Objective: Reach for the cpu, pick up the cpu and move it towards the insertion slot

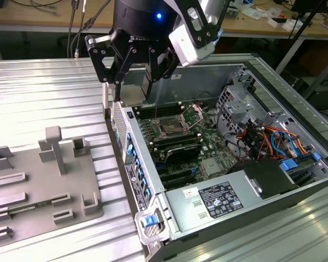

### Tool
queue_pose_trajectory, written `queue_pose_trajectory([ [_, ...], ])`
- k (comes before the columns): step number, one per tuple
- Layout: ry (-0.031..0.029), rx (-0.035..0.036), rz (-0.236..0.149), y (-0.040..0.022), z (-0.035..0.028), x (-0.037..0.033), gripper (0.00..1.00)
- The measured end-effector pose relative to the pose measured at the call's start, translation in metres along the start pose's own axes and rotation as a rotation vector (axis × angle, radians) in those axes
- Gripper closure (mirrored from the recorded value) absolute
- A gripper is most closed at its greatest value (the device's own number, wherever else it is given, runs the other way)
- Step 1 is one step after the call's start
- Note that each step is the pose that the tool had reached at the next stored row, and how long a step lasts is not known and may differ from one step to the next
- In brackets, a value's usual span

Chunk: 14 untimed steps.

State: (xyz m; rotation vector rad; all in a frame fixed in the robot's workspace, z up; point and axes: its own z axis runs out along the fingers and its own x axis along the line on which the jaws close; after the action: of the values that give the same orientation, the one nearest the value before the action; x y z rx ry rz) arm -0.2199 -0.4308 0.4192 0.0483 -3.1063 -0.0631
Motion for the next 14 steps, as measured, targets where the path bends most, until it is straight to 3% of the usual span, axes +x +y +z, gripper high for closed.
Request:
queue_pose_trajectory([
  [14,0.0,0.0,0.0,-0.0005,-0.0006,-0.0169,0.45],
])
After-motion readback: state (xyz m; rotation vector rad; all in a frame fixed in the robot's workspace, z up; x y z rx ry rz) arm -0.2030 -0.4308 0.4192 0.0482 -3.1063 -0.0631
